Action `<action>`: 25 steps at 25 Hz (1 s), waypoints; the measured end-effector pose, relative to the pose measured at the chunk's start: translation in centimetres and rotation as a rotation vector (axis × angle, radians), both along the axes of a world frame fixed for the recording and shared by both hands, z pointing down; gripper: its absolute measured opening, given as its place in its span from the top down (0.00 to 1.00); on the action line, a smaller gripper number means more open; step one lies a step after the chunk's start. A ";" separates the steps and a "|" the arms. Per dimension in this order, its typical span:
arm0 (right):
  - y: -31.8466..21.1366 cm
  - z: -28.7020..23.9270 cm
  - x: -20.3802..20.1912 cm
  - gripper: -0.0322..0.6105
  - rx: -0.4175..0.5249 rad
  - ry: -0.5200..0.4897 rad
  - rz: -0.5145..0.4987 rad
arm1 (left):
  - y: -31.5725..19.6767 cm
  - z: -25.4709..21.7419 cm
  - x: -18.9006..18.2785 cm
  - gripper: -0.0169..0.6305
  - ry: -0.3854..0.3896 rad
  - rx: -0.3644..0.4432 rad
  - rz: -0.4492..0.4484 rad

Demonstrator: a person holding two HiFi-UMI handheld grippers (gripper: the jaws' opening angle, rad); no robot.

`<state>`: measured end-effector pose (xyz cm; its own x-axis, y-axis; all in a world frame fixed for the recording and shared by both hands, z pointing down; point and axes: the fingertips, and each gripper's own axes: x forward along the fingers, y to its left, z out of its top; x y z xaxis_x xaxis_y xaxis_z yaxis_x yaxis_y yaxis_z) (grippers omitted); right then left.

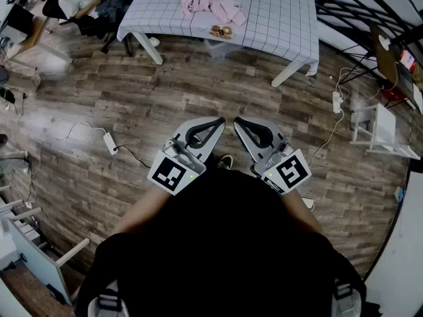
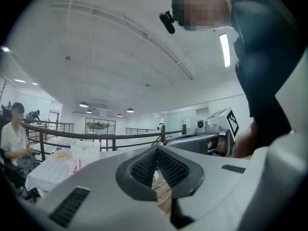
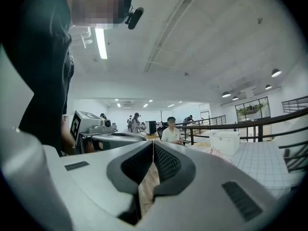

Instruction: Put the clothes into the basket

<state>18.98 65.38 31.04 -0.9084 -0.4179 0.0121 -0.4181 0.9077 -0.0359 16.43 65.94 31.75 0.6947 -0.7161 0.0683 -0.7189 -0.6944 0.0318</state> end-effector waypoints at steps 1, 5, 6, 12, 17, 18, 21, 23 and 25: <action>0.0 0.0 -0.1 0.92 0.001 0.001 -0.001 | 0.0 0.0 -0.1 0.97 0.003 0.002 -0.003; 0.0 0.1 -0.2 0.92 0.001 0.002 0.001 | -0.1 -0.2 -0.5 0.97 0.029 0.001 -0.015; -0.1 0.1 -0.2 0.92 0.000 -0.002 0.004 | -0.2 -0.2 -0.6 0.97 0.035 -0.003 -0.017; -1.1 -0.3 -0.3 0.92 -0.010 -0.023 0.008 | -0.9 -0.4 -1.2 0.97 0.023 -0.001 -0.037; -2.2 -0.3 -1.2 0.93 0.016 0.005 -0.011 | -2.5 -0.6 -2.6 0.97 0.025 0.002 -0.043; -2.8 -0.4 -1.4 0.93 0.021 0.010 -0.009 | -3.1 -0.7 -3.0 0.97 0.023 0.005 -0.043; -4.7 -0.7 -2.1 0.93 0.027 0.013 0.000 | -5.0 -0.9 -4.1 0.97 0.023 0.015 -0.042; -5.8 -0.7 -2.7 0.93 0.027 0.018 0.008 | -6.2 -0.9 -4.9 0.97 0.021 0.015 -0.036; -7.2 -0.6 -3.5 0.93 0.031 0.022 0.016 | -7.6 -0.8 -5.6 0.97 0.018 0.011 -0.030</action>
